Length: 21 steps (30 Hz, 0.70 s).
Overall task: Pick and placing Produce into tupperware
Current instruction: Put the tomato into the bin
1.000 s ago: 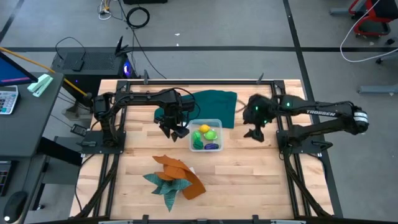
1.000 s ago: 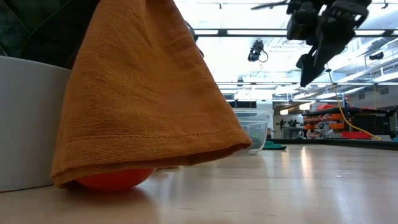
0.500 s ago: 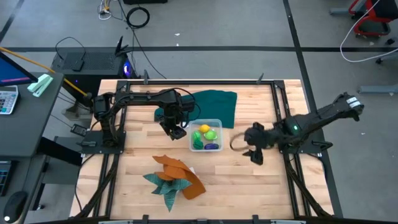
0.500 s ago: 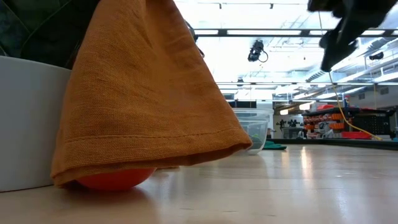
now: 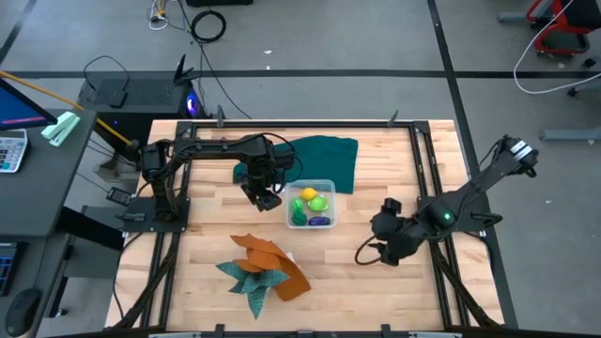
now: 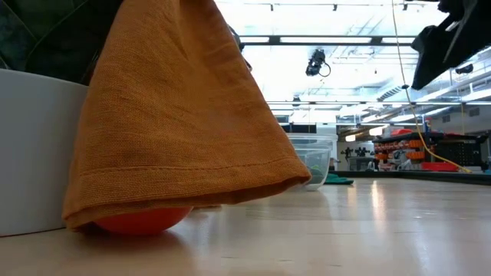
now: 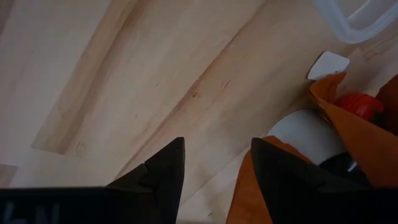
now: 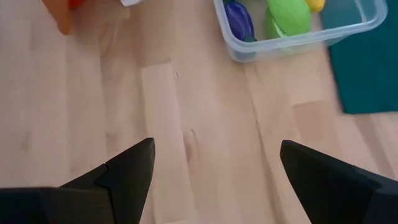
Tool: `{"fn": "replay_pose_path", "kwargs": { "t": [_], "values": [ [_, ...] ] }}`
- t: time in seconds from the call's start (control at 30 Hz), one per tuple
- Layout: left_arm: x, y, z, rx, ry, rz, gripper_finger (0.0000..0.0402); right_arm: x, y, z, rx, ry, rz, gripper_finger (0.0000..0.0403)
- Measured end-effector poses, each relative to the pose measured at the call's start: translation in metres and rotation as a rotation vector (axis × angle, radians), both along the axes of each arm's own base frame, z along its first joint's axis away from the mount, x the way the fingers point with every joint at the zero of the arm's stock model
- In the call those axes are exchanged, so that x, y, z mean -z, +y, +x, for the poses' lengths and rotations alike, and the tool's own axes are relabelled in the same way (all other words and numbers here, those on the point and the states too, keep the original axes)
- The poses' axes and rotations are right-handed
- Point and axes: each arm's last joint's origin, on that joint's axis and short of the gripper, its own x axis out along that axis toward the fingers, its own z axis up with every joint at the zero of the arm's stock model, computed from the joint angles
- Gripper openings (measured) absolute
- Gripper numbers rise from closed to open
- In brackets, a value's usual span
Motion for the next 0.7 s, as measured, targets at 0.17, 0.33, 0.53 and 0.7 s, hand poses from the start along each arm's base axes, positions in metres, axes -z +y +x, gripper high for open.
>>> {"fn": "replay_pose_path", "kwargs": {
  "t": [0.17,0.33,0.53,0.7],
  "values": [
    [0.0,-0.004,0.001,0.017,-0.002,0.0,0.0193,0.002,0.0,0.003,0.016,-0.02,-0.066,0.0307],
    [0.0,-0.011,0.002,0.027,0.002,0.0,0.0186,-0.002,0.0,0.001,0.017,-0.067,-0.104,0.0307],
    [0.0,-0.02,0.005,0.042,-0.003,0.003,0.0189,-0.003,0.008,0.001,-0.017,-0.117,-0.12,0.0307],
    [0.0,-0.026,0.006,0.043,0.005,0.007,0.0185,0.008,0.009,-0.001,-0.002,-0.149,-0.14,0.0307]
  ]
}}
